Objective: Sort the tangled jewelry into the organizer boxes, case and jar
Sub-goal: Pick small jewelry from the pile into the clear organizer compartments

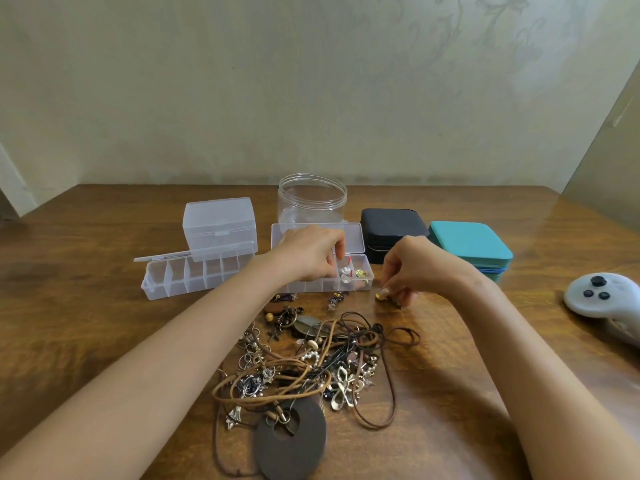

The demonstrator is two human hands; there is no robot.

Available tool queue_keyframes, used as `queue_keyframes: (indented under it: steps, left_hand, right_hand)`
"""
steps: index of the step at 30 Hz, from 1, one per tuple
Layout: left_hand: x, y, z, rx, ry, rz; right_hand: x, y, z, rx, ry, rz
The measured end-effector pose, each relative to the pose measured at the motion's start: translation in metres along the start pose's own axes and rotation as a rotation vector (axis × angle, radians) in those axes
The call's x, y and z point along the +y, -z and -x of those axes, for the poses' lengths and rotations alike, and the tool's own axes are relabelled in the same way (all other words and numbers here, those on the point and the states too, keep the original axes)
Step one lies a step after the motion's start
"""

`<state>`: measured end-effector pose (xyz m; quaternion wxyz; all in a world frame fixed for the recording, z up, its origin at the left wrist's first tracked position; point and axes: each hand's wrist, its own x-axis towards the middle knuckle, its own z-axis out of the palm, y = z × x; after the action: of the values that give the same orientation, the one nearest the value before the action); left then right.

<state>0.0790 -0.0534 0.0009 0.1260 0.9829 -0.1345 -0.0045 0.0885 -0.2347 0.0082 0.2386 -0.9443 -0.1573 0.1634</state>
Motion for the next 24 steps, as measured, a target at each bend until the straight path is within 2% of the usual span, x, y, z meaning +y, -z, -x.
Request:
queue_keyframes:
  steps: [3,7,9,12,16,20,22,24]
  left_hand:
    - [-0.003,0.007,0.004,0.071,0.013,0.108]
    - [-0.002,0.027,0.02,0.246,-0.018,0.333]
    - [0.0,0.029,0.032,0.239,-0.037,0.394]
    - [0.003,0.017,0.046,0.137,-0.042,0.429]
    - [-0.003,-0.004,0.051,0.079,-0.018,0.37]
    - [-0.009,0.0,0.054,0.155,-0.014,0.301]
    - [-0.008,0.003,0.058,0.13,-0.024,0.183]
    - [-0.006,0.001,0.061,0.073,-0.028,0.059]
  right_hand:
    - [0.0,0.0,-0.001,0.001,0.002,0.003]
    - [0.001,0.0,-0.001,0.006,0.005,0.008]
    - [0.001,0.0,0.0,0.006,0.004,0.015]
    - [0.001,0.0,0.0,0.01,0.006,0.025]
    - [0.0,0.0,0.001,0.02,0.03,0.031]
    - [0.002,0.0,0.001,0.019,0.054,0.044]
    - [0.001,0.001,0.003,0.063,0.102,-0.017]
    - [-0.004,0.0,0.005,0.182,0.179,-0.153]
